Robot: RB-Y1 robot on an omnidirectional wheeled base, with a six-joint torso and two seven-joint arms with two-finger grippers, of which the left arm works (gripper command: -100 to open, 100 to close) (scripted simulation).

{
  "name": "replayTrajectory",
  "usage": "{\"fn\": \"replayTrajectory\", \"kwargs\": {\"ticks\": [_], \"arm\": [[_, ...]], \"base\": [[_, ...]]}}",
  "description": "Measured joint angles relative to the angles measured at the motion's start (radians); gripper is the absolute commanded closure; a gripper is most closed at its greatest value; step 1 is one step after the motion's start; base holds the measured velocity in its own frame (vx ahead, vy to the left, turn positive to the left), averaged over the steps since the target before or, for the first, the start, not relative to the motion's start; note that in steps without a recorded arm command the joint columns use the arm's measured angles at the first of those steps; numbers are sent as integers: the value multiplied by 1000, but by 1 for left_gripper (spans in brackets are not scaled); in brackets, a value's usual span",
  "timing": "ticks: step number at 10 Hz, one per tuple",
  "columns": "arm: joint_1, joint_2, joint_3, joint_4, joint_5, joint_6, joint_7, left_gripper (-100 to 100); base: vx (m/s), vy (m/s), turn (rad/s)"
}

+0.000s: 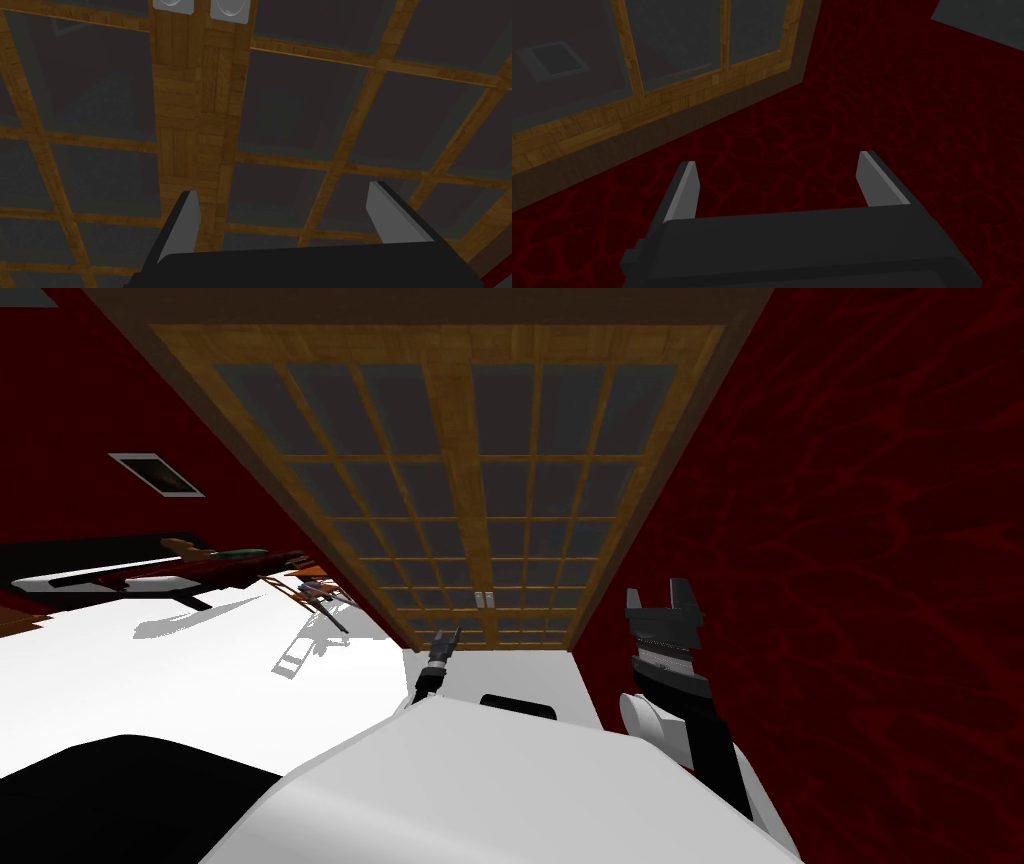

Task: Pull the door open

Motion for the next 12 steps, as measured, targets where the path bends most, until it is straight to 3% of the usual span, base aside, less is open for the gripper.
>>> {"fn": "replayTrajectory", "kwargs": {"ticks": [12], "arm": [[-64,-38,59,238,-57,-55,-224,-100]], "base": [[115,11,-54]]}}
